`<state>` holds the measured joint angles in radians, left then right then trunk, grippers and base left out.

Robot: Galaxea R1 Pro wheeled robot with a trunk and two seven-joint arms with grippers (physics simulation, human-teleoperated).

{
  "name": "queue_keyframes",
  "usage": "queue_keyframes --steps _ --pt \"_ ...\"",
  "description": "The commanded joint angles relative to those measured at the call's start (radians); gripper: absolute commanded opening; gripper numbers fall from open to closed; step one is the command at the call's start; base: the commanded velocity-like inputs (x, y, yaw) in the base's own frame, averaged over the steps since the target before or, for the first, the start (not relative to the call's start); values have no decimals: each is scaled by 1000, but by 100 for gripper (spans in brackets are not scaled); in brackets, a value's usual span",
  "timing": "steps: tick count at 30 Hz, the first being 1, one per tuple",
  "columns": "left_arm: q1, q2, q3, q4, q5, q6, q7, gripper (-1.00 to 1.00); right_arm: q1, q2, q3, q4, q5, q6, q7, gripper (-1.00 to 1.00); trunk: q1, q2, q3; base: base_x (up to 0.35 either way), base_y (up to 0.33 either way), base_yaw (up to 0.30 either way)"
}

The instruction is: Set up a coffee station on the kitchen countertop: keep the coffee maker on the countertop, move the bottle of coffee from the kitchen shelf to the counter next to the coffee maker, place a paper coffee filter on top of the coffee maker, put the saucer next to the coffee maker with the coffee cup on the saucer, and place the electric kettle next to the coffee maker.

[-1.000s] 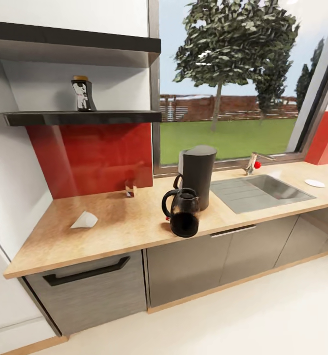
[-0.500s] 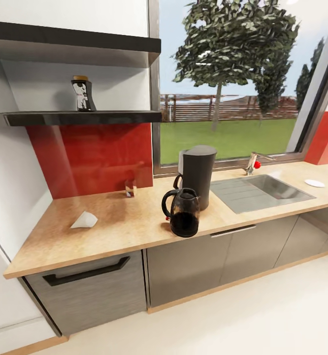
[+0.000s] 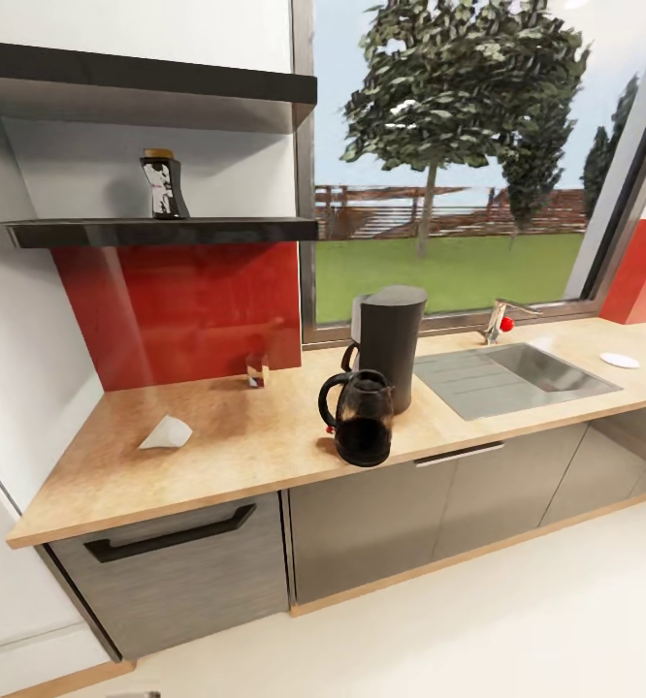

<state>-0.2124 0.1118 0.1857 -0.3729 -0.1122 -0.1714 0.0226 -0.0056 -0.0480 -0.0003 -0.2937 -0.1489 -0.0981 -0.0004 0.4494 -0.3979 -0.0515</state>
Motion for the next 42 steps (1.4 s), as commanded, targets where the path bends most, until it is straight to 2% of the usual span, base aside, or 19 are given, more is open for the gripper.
queue_keyframes --steps 1,6,14,18,21,26,28,33,37,39,42 --pt "-1 -3 5 -35 -10 -5 0 100 -1 0 0 0 -8 -3 0 100 1 -2 -2 0 0 0" --pt "-3 -10 -3 -167 -7 -6 -19 100 -1 0 0 1 -8 -3 -1 100 1 -2 -2 0 0 0" --pt "-5 -27 -5 -435 -1 9 -127 100 -1 2 2 1 -8 -3 -1 100 1 -2 -2 0 0 0" --pt "-5 -53 -7 -550 1 32 -149 100 -1 3 2 2 -8 -3 -1 100 1 -2 -2 0 0 0" --pt "-6 -79 -28 -620 2 65 -162 100 -1 3 2 1 -8 -3 -1 100 1 -2 -2 0 0 0" --pt "-41 -99 -90 -669 3 87 -187 100 -1 3 2 1 -8 -3 -1 100 1 -2 -2 0 0 0" --pt "-60 -105 -103 -676 5 99 -191 100 -1 3 2 2 -8 -3 -1 100 1 -2 -2 0 0 0" --pt "-100 -123 -111 -698 6 162 -195 100 -1 4 2 2 -8 -3 -1 100 1 -2 -2 0 0 0" --pt "-126 -131 -112 -749 8 213 -202 100 -1 4 2 2 -8 -3 -1 100 1 -2 -2 0 0 0" --pt "-134 -135 -112 -776 8 240 -218 100 -1 4 2 2 -8 -3 -1 100 1 -2 -2 0 0 0" --pt "-152 -153 -113 -833 8 319 -263 100 -1 4 2 1 -8 -3 -1 100 1 -2 -2 0 0 0"
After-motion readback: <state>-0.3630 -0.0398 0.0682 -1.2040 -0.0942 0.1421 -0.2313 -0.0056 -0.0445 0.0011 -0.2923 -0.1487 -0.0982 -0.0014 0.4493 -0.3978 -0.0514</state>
